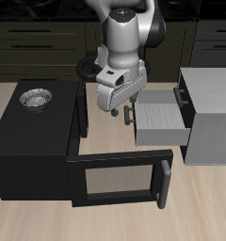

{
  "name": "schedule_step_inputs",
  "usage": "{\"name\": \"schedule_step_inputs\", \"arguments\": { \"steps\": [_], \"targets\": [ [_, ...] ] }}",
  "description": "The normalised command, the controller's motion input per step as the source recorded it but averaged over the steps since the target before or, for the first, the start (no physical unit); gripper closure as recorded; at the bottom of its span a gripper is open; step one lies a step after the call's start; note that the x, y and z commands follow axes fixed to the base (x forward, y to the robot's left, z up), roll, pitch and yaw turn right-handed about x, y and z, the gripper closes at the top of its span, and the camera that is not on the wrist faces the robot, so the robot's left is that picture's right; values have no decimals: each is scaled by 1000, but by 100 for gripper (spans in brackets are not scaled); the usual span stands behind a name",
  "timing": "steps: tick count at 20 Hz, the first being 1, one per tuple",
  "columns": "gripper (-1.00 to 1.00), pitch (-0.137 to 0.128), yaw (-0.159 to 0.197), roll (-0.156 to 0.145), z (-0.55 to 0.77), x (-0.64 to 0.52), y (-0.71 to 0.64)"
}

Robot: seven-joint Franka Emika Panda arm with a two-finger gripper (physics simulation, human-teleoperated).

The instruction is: Close the top and middle drawer of the white cabinet and close the microwave

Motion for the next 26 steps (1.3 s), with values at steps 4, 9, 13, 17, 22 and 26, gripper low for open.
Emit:
{"name": "schedule_step_inputs", "arguments": {
  "steps": [4, 9, 13, 17, 22, 26],
  "targets": [
    [-100, 0, -3, -39, -47, 44, -223],
    [-100, 6, 0, -24, -73, 56, -120],
    [-100, 26, -6, -17, -131, 21, -79],
    [-100, 42, 19, -21, -266, -37, -115],
    [-100, 26, 3, -26, -160, 53, -148],
    [-100, 32, -16, -17, -238, 15, -172]
  ]
}}
